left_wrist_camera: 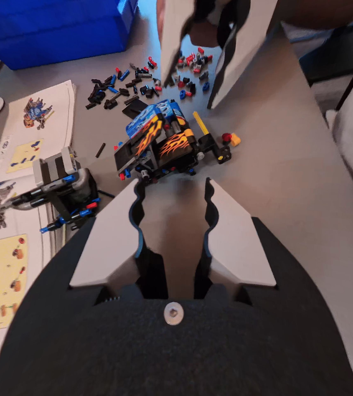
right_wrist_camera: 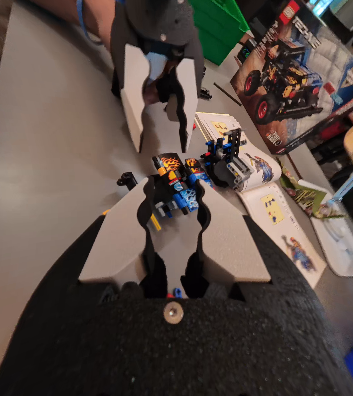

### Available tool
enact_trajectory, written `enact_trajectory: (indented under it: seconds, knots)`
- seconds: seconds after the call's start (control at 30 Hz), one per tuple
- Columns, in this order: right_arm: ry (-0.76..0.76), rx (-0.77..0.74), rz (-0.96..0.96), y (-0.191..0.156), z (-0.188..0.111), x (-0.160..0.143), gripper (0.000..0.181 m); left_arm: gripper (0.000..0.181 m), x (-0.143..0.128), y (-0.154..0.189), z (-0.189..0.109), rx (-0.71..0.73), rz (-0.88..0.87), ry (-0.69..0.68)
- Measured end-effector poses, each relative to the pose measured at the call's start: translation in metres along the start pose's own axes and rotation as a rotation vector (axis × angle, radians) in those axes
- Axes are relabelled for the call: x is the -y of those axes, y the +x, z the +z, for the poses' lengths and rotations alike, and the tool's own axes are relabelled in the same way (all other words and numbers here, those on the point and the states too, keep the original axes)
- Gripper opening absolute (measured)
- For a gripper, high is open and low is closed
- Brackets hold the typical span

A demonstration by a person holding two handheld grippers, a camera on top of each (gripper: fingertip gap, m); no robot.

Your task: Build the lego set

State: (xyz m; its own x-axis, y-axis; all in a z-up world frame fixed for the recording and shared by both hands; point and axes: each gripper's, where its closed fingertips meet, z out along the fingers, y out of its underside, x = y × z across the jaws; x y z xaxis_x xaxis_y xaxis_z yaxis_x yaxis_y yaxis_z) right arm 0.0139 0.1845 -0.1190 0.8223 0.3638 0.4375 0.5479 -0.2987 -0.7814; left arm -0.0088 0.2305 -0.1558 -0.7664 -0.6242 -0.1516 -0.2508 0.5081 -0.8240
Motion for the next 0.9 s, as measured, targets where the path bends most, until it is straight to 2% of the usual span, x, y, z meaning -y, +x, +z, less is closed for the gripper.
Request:
enact_trajectory:
  seconds: [0.1, 0.23, 0.3, 0.43, 0.57, 0.67, 0.77, 0.83, 0.9]
  knots:
    - [0.03, -0.024, 0.174, 0.01, -0.003, -0.005, 0.04, 0.066, -0.002, -0.003, 0.004, 0.027, 0.107, -0.03]
    - [0.019, 0.046, 0.317, 0.013, 0.012, -0.013, 0.066, 0.08, 0.007, -0.01, 0.016, 0.046, 0.176, -0.007]
    - [-0.001, 0.072, 0.322, 0.01, 0.018, -0.016, 0.066, 0.081, 0.007, -0.012, 0.023, 0.057, 0.187, -0.024]
    - [-0.018, 0.021, 0.259, 0.009, 0.022, -0.016, 0.052, 0.081, 0.006, -0.012, 0.025, 0.059, 0.176, -0.017]
    - [-0.058, 0.039, 0.241, 0.002, 0.03, -0.02, 0.053, 0.093, 0.008, -0.012, 0.028, 0.019, 0.162, -0.021]
    - [-0.041, 0.042, 0.242, 0.003, 0.03, -0.018, 0.044, 0.078, 0.014, -0.008, 0.032, 0.0, 0.175, 0.004]
    - [-0.022, 0.033, 0.236, 0.004, 0.029, -0.019, 0.044, 0.062, 0.018, -0.008, 0.028, 0.036, 0.209, 0.042]
    - [-0.015, 0.027, 0.24, 0.004, 0.029, -0.02, 0.052, 0.046, 0.019, -0.01, 0.025, 0.091, 0.244, 0.071]
    - [-0.015, 0.002, 0.238, 0.008, 0.027, -0.021, 0.063, 0.038, 0.017, -0.012, 0.023, 0.155, 0.306, 0.072]
